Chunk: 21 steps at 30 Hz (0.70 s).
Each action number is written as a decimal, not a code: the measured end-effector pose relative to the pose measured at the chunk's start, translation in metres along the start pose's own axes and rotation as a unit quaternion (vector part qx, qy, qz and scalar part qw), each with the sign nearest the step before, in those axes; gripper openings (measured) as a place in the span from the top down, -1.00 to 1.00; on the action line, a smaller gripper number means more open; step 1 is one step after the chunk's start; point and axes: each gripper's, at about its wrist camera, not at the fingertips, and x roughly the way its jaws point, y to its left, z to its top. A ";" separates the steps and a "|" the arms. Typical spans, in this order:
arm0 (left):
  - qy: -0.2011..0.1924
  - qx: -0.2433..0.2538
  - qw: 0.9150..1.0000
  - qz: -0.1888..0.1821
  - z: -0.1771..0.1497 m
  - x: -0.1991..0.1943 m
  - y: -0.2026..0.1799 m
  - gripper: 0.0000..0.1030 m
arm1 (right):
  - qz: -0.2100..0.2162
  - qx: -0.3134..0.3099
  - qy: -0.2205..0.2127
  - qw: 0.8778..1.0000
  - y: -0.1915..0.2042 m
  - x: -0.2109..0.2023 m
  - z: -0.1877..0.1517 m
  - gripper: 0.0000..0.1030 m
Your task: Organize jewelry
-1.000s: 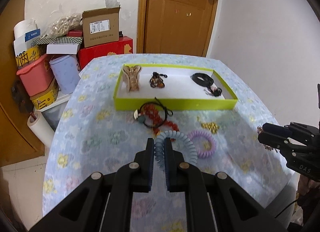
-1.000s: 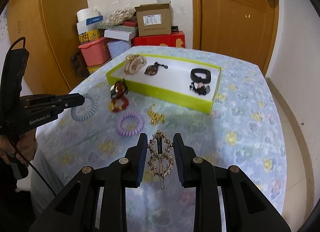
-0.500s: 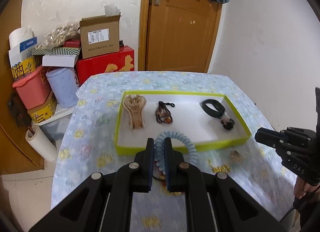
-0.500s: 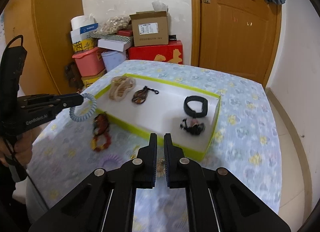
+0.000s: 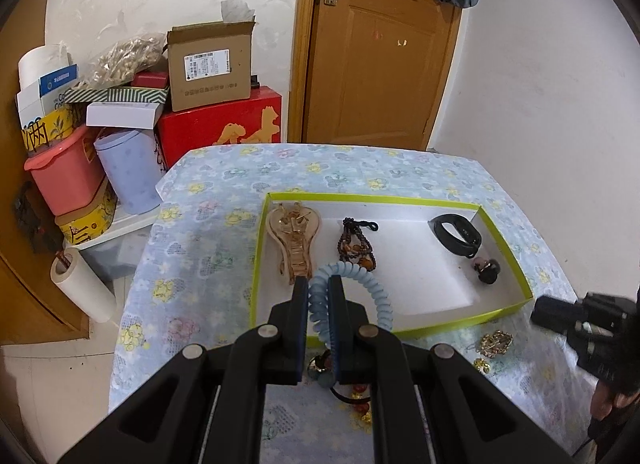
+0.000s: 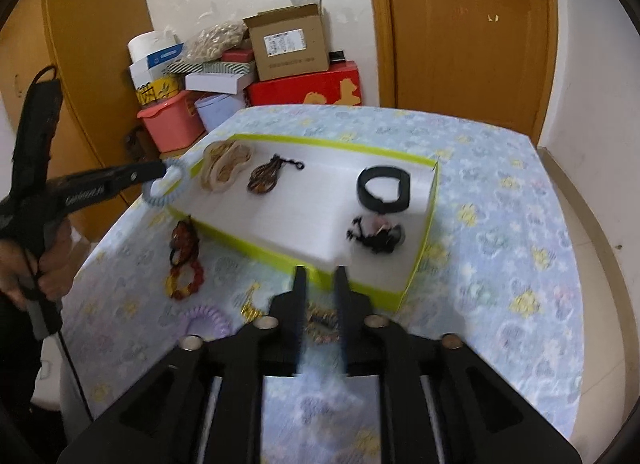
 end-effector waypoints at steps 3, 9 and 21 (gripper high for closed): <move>-0.002 0.001 1.000 -0.002 0.001 -0.002 0.000 0.81 | 0.013 -0.010 0.021 1.000 0.001 0.010 -0.011 0.34; 0.001 0.002 1.000 -0.007 0.001 -0.001 -0.001 0.81 | 0.015 -0.036 0.041 0.998 -0.002 0.030 -0.017 0.32; 0.007 0.001 1.000 -0.011 0.000 0.004 0.000 0.81 | 0.041 -0.074 0.062 0.995 0.008 0.038 -0.022 0.19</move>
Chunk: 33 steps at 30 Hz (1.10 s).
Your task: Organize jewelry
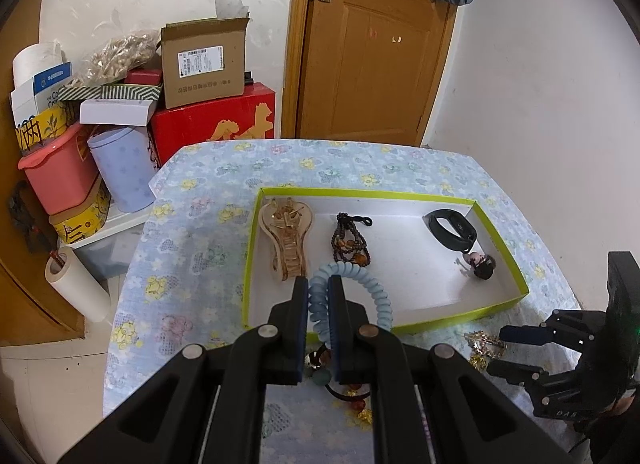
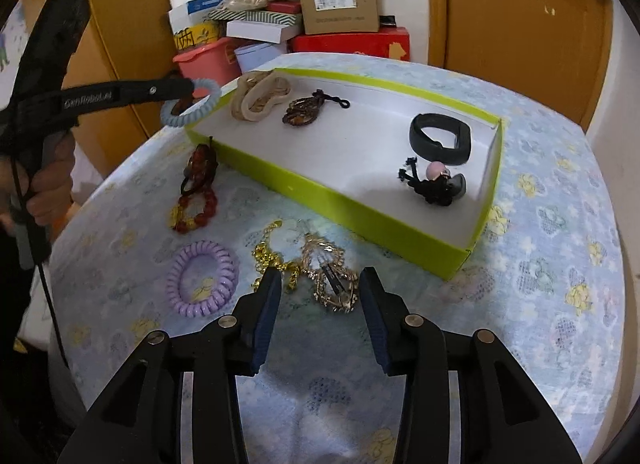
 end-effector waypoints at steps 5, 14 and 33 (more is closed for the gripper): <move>0.004 0.000 1.000 -0.002 -0.002 0.002 0.000 0.81 | -0.016 -0.013 0.002 1.000 0.005 0.006 0.002 0.30; 0.007 0.003 1.000 -0.003 -0.003 0.004 -0.001 0.81 | -0.046 -0.021 -0.002 0.999 0.012 0.000 0.001 0.66; -0.004 -0.005 1.000 -0.002 0.014 0.001 0.005 0.81 | -0.055 0.000 -0.060 0.997 0.006 -0.035 0.025 0.67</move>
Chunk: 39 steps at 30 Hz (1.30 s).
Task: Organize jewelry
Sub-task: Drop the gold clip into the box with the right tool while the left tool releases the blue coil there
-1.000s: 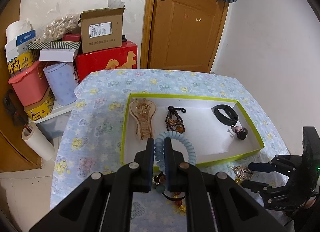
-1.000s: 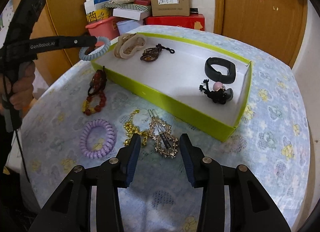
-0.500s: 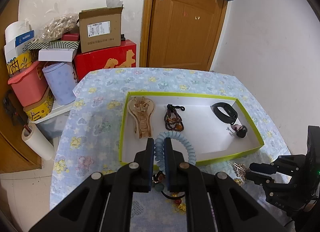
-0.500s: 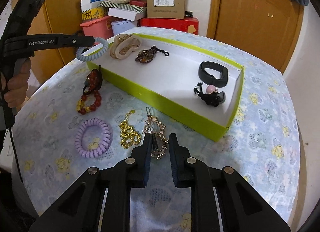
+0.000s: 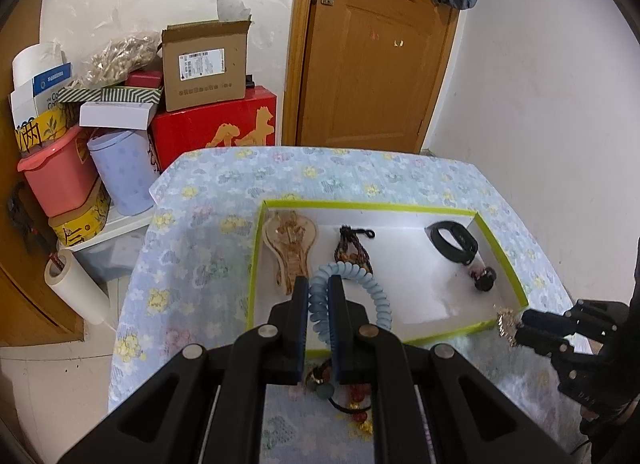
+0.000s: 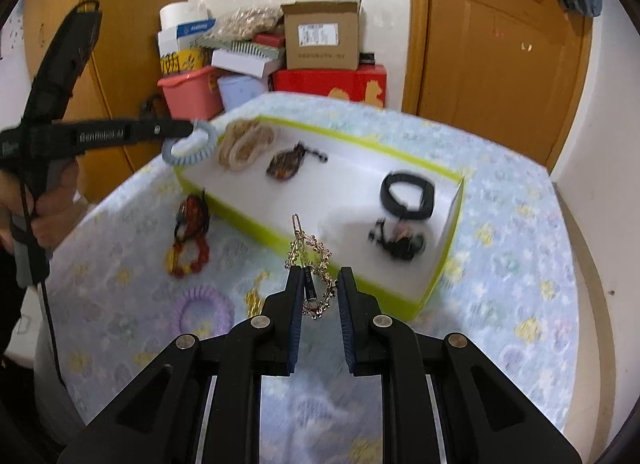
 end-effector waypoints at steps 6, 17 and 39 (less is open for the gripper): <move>0.005 -0.007 1.000 0.008 0.012 0.014 0.007 0.81 | -0.005 0.008 -0.007 1.000 -0.015 0.013 0.021 0.67; 0.054 -0.009 0.998 0.022 0.000 0.054 0.016 0.81 | 0.010 0.034 0.055 0.998 -0.039 0.059 0.021 0.66; 0.057 0.002 0.998 0.014 -0.012 0.052 0.017 0.55 | 0.011 0.049 0.047 0.998 -0.038 0.041 0.019 0.42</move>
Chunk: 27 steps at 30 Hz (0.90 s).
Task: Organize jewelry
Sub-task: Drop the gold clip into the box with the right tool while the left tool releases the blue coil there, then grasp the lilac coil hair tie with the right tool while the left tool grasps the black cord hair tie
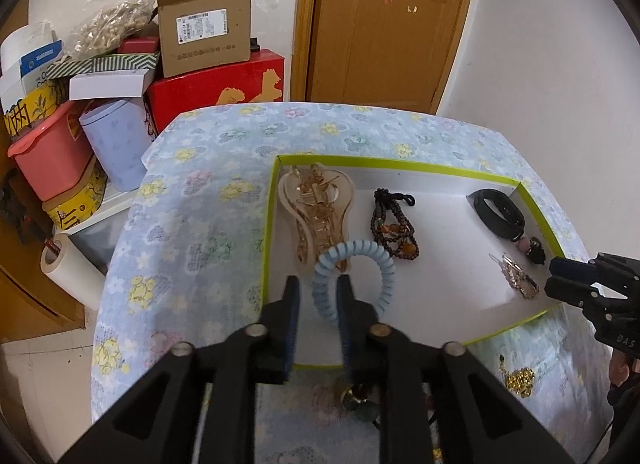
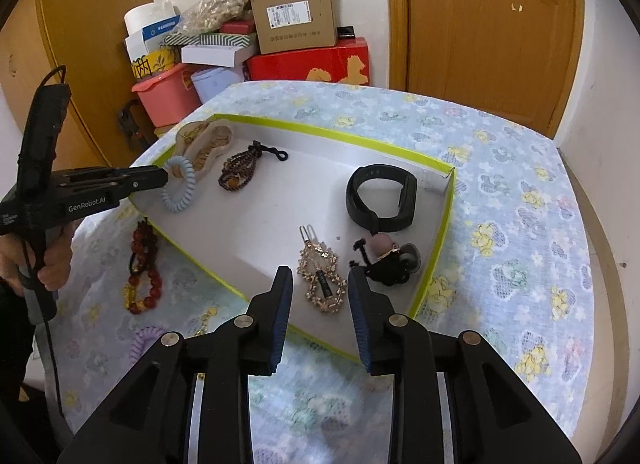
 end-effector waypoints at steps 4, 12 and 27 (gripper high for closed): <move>-0.008 -0.004 1.000 0.001 -0.005 -0.012 0.002 0.55 | 0.000 0.003 -0.007 1.000 0.004 -0.010 -0.005 0.42; -0.031 -0.008 0.999 -0.004 -0.025 -0.051 0.000 0.55 | 0.006 0.011 -0.025 1.000 0.021 -0.039 -0.028 0.42; -0.028 0.000 0.999 -0.024 -0.087 -0.095 -0.023 0.55 | 0.027 0.023 -0.018 0.999 0.053 -0.072 -0.086 0.42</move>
